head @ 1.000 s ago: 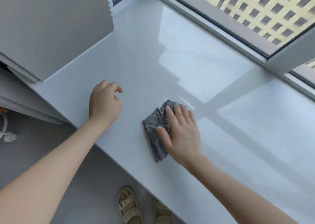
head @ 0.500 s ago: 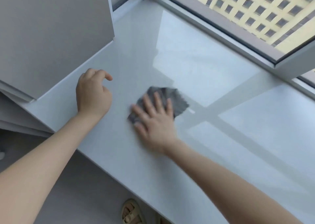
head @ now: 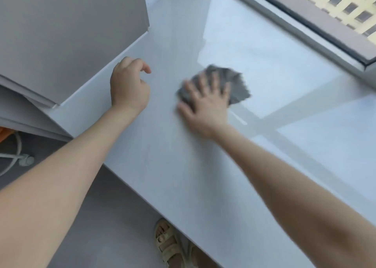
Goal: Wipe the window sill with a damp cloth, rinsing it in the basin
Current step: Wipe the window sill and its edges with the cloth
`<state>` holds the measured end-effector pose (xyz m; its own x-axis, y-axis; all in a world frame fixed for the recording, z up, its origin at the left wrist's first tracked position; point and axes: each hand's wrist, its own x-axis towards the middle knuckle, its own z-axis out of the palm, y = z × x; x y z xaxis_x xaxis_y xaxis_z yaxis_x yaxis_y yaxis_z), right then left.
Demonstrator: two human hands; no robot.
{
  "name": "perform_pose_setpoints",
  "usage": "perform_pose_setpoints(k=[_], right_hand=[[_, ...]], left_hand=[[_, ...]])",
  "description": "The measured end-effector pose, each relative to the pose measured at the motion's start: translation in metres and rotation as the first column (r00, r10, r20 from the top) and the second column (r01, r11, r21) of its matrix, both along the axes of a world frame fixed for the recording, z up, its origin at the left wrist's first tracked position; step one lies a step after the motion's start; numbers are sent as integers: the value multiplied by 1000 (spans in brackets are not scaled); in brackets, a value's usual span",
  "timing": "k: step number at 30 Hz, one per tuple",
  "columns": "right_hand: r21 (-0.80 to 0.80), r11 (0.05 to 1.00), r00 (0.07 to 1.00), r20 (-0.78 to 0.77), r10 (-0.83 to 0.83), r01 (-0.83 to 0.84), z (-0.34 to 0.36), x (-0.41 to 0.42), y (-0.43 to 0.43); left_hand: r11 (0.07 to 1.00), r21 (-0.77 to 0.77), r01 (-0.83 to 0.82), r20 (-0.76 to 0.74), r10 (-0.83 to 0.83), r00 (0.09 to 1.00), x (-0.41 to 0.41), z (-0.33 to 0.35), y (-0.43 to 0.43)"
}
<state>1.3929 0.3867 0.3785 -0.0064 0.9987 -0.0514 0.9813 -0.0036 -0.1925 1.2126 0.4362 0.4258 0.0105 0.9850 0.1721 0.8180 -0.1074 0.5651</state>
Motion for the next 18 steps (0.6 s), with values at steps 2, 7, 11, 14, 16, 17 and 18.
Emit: perform_pose_setpoints(k=[2,7,11,14,16,17,18], right_hand=[[59,911,912,-22,410,-409,-2,-55,-45],[111,558,551,-87,830,-823,-1,-3,-43],[56,947,942,-103,319,-315,2,35,29],[29,950,940,-137,312,-311,-1,-21,0],[94,796,765,-229,602,-599,-1,-56,-66],[117,690,646,-270,714,-714,-1,-65,-104],[81,589,538,-321,780,-804,2,-67,-137]], left_hand=[[1000,-11,-8,-1,8,1000,8,5,6],[999,-50,22,-35,-24,999,18,18,11],[998,-66,6,-34,-8,999,14,22,7],[998,-61,-18,-48,15,999,7,25,5],[997,-73,-40,-50,37,998,2,29,2],[995,-83,-53,-51,49,997,0,30,-1],[993,-93,-68,-49,64,997,-3,31,-5]])
